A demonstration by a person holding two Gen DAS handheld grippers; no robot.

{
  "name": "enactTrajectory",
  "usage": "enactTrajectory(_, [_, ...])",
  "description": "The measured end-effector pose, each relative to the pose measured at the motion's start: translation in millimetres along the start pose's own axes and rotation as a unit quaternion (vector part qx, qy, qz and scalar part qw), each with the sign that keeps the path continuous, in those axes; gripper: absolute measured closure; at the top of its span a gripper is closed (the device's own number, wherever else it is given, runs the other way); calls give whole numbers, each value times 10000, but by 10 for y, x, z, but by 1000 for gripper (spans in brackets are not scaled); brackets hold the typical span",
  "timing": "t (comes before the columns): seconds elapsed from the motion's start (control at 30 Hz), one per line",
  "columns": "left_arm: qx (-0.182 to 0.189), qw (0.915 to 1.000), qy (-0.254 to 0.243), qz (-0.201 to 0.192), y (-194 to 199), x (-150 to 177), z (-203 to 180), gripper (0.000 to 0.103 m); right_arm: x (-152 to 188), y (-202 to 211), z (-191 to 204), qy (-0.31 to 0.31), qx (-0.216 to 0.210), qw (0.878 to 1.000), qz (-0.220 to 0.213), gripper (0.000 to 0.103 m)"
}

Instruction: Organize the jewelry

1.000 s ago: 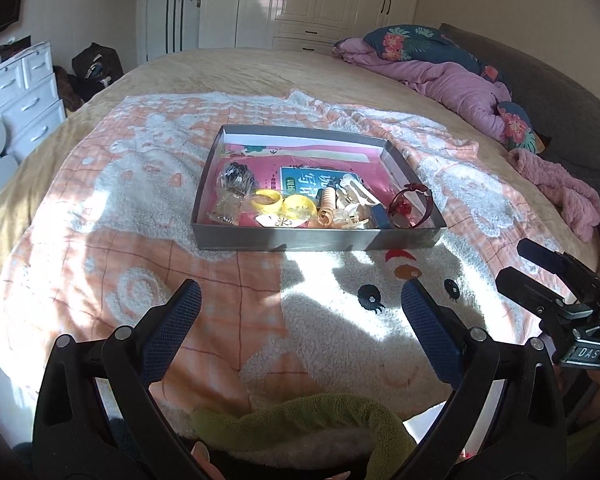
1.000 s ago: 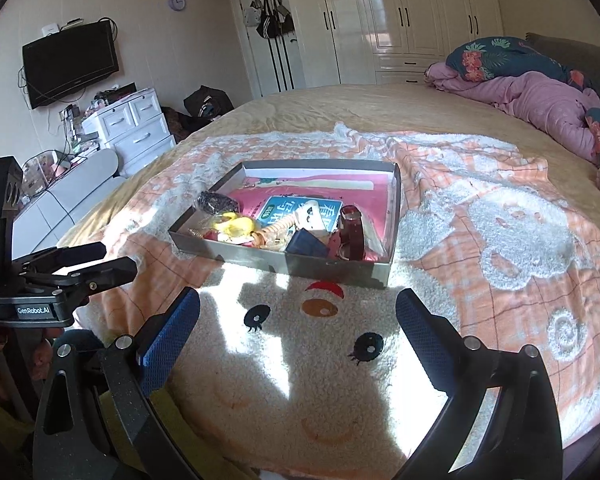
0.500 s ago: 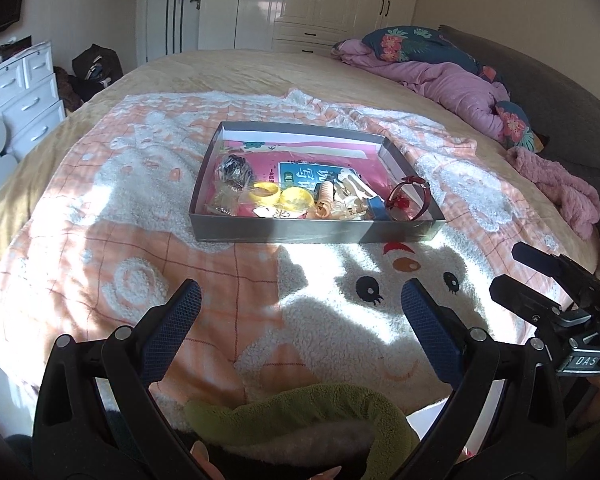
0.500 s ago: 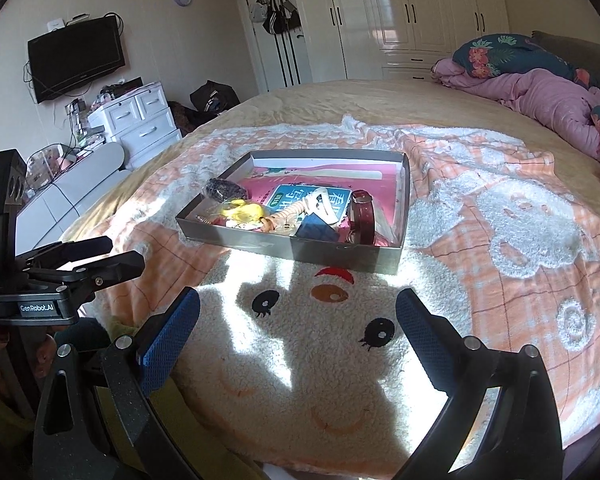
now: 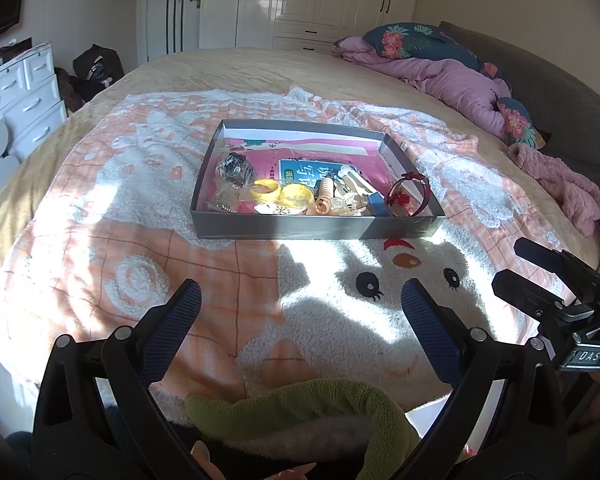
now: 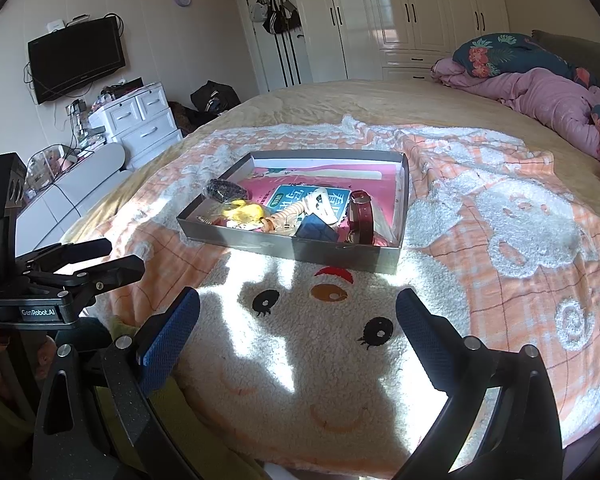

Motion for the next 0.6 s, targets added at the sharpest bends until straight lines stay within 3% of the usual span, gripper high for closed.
enactTrajectory(0.6, [-43,10000,32,-8,24,16,23,9,-2,13,7,9,-29,10000,1,5])
Point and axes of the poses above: each gripper's, at about its wrist camera, not at the fingertips, and y roughly against the way its jaws point, z to its left, x to its underside, the point moved 6 cm from there along -y, roughly the way its jaws point, and after that the axes turned 14 degrees about x, right-handed, at the moved point
